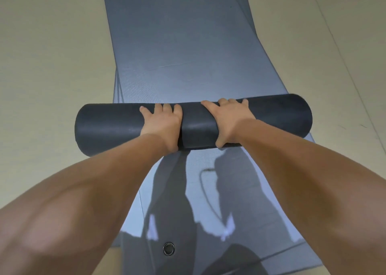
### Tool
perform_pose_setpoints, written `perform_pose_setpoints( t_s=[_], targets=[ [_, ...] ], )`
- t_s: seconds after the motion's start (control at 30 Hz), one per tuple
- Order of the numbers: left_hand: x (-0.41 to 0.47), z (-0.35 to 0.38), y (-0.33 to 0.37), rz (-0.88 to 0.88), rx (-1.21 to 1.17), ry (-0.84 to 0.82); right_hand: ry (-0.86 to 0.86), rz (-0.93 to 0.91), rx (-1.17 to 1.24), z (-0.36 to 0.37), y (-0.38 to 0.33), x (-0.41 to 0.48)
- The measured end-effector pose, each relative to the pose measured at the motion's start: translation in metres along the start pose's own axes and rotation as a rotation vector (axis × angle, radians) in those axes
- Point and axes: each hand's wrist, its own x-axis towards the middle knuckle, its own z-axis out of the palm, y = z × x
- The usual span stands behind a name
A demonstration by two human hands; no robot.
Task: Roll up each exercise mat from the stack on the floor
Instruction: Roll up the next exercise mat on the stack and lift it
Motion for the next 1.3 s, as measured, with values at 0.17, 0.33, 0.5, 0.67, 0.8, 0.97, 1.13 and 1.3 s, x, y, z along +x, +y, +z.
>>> perform_pose_setpoints(
  t_s=[0.17,0.33,0.5,0.67,0.8,0.97,1.13,1.3],
  targets=[
    [-0.043,0.013,0.002,0.105,0.183,0.022,-0.068,0.141,0.081,0.035,-0.047,-0.063],
    [-0.09,0.017,0.0,0.3,0.292,-0.038,-0.135,0.159,0.143,0.066,-0.085,-0.124],
    [-0.066,0.004,-0.006,0.347,0.148,-0.125,-0.141,0.139,0.266,0.055,-0.069,-0.118],
    [-0.065,-0.009,-0.003,0.202,-0.113,-0.096,-0.257,0.097,0.433,0.024,-0.028,-0.093],
    [-0.099,0.006,-0.003,-0.133,-0.65,0.273,-0.275,0.075,0.484,0.023,-0.018,-0.085],
    [-0.128,0.025,0.033,-0.871,-1.497,0.514,-0.258,0.091,0.526,0.033,-0.026,-0.086],
    [-0.144,0.051,0.074,-0.783,-2.216,-0.34,-0.317,0.136,0.879,0.052,-0.036,-0.093],
    [-0.134,0.051,0.074,-0.736,-2.309,-0.267,-0.24,0.131,1.168,0.071,-0.036,-0.098]
  ],
)
